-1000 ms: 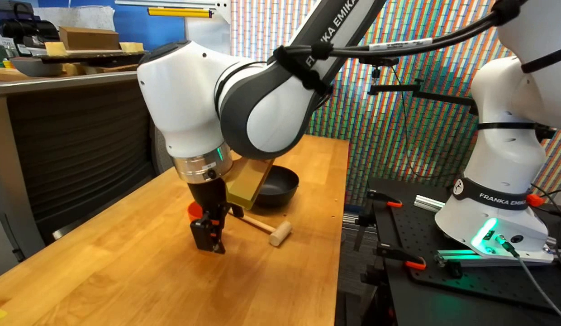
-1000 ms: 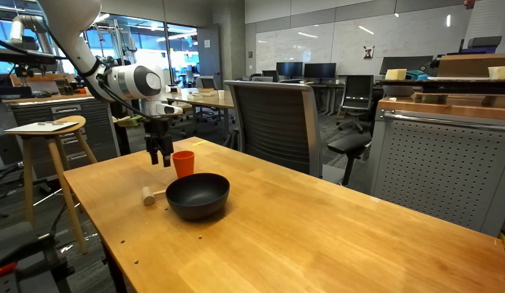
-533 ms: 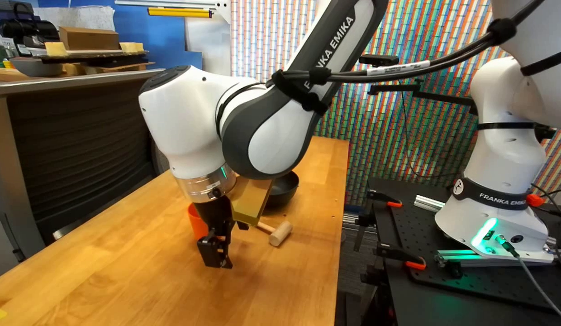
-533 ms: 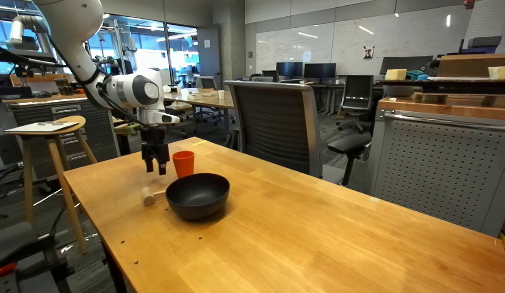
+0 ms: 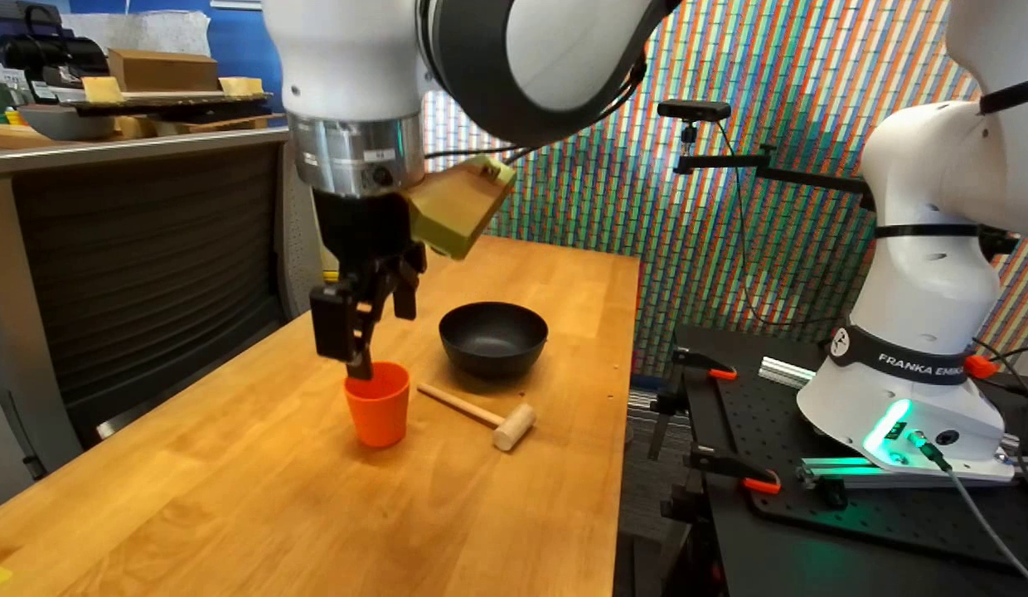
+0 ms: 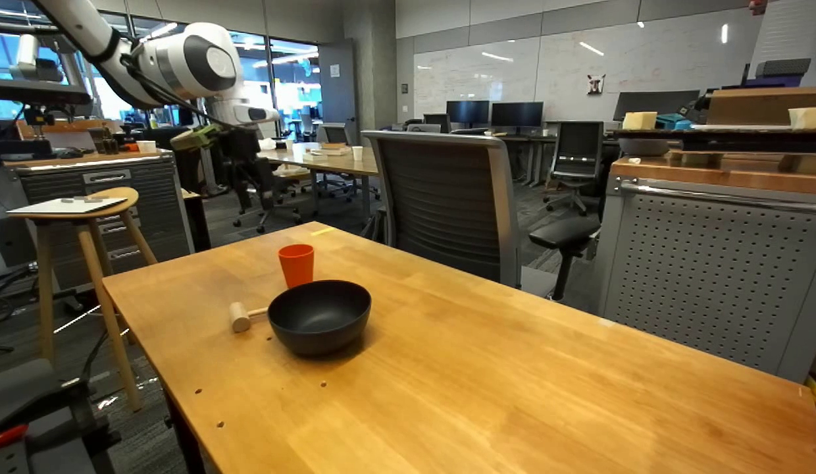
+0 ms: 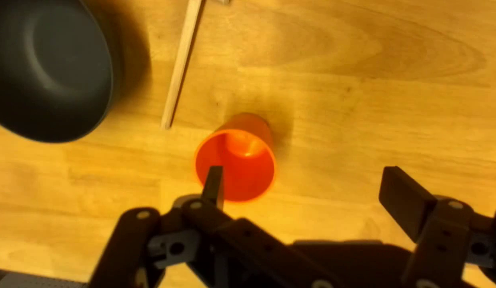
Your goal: Put the orange cup in the bowl
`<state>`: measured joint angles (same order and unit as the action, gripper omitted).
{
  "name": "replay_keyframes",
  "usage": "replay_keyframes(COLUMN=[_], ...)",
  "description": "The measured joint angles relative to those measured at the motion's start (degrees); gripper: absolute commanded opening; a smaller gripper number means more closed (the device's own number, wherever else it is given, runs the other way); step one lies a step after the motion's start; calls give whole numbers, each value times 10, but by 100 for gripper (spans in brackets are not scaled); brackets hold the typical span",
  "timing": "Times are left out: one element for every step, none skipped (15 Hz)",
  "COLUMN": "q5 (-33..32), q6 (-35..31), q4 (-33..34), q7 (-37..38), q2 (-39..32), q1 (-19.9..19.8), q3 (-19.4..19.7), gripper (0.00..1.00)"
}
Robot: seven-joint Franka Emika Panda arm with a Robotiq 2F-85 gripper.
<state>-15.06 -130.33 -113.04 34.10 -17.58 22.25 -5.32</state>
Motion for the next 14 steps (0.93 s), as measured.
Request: replay_keyframes(q5=[-6,-10,-14,-18,-23,-28,-34,-47,-58,-71,-81,-88,-92,-93], q6=[-5,-13,-21,-32,-44,-53,-63,-73,-81,-88,-96,-103,-109,-114], q4=[-3,-6,-8,-11,-15,-17,-19,-19,-20,-19,-19,-19,-18,-18], q7=[-2,-6,-10,-13,-16,-18,-20,-20,-20,-20,-21,-21,-22,-25], q2=[16,25,28,27,21,14,3,-9,-21,-35,-47,-59,-69,-79], q1=[0,0,0,0,0,0,0,0,0,0,0,0,0,0], q3=[-3,-6,-9,-12,-14,-15,-15,-13,-10,-7,-2,2,6,10], gripper=[100,100,100,100,100,100,100,100,100,100,100,100,75,73])
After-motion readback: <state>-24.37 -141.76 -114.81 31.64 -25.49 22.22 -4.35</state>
